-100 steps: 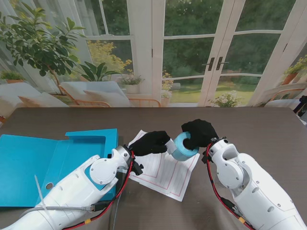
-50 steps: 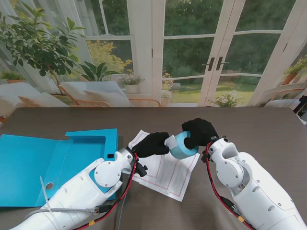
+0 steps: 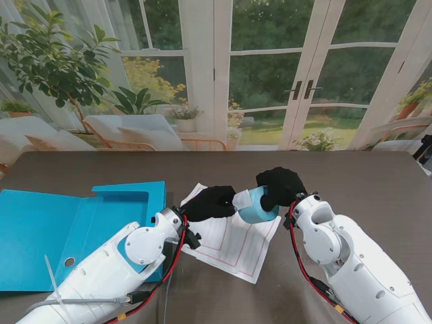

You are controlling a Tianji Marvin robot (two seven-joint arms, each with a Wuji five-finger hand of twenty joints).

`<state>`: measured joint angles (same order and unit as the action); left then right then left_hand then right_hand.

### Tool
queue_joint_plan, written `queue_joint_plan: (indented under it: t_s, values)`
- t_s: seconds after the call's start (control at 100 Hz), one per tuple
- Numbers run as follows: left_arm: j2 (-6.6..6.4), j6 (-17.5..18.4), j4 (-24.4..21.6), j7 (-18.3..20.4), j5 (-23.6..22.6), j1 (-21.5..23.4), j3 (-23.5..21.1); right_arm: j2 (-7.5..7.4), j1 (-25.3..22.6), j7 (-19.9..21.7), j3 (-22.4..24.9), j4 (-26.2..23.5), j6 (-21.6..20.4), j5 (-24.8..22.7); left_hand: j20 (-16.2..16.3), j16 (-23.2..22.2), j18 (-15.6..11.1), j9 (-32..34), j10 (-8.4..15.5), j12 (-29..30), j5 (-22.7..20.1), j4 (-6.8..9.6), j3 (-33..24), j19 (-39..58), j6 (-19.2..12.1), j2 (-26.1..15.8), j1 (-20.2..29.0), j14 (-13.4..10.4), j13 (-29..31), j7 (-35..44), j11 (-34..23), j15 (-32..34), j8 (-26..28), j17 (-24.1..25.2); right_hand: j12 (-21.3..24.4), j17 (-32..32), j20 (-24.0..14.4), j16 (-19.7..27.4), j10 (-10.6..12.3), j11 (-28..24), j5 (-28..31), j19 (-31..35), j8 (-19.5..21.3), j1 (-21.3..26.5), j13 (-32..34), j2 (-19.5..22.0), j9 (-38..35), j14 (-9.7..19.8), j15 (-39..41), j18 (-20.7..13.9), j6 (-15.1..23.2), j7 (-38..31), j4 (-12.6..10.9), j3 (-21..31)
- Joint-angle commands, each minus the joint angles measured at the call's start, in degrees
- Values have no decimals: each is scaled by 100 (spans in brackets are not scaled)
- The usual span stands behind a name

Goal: Peel a label from the label roll, stick it on the side of the file box and file the documents

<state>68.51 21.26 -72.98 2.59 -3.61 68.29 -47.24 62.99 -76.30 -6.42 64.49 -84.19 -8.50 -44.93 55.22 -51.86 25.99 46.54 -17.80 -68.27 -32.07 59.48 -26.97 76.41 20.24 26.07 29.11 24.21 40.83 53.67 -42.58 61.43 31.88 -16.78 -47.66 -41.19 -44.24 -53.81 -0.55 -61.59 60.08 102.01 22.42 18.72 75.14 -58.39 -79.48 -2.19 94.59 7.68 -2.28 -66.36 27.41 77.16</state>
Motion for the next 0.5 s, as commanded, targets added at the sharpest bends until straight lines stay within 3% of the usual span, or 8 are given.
queue_joint_plan:
  t_s: [0.0, 0.18, 0.49]
  values:
    - [36, -41, -50, -40, -63, 33, -43, 21, 3, 34, -11, -81, 20, -36, 85, -76, -169, -197, 136, -26, 175, -269, 36, 137, -156, -122, -247, -21, -109, -40, -58, 176, 55, 108, 8, -2553, -54, 1, -470, 151, 382, 341, 462, 603, 26, 610, -353, 546, 90, 71, 457, -838, -457, 1276]
    - [67, -63, -97, -274, -201, 111, -129, 22, 11, 0, -30, -81, 81, -92, 128, -114, -162, -418, 41, -72, 208, -268, 16, 130, -145, -147, -216, -36, -193, -74, -33, 202, 71, 146, 4, -2553, -55, 0, -476, 149, 382, 340, 463, 609, 27, 614, -354, 551, 93, 71, 457, -837, -460, 1279]
    - [86, -6, -54, -210, -43, 72, -84, 30, 10, -42, -67, -103, 207, -132, 170, -140, -197, -574, -15, -84, 307, -297, 51, 91, -144, -209, -258, -19, -264, -235, 38, 193, 20, 232, 2, -2553, -56, -3, -483, 148, 382, 340, 464, 610, 28, 608, -355, 567, 95, 71, 457, -836, -457, 1269]
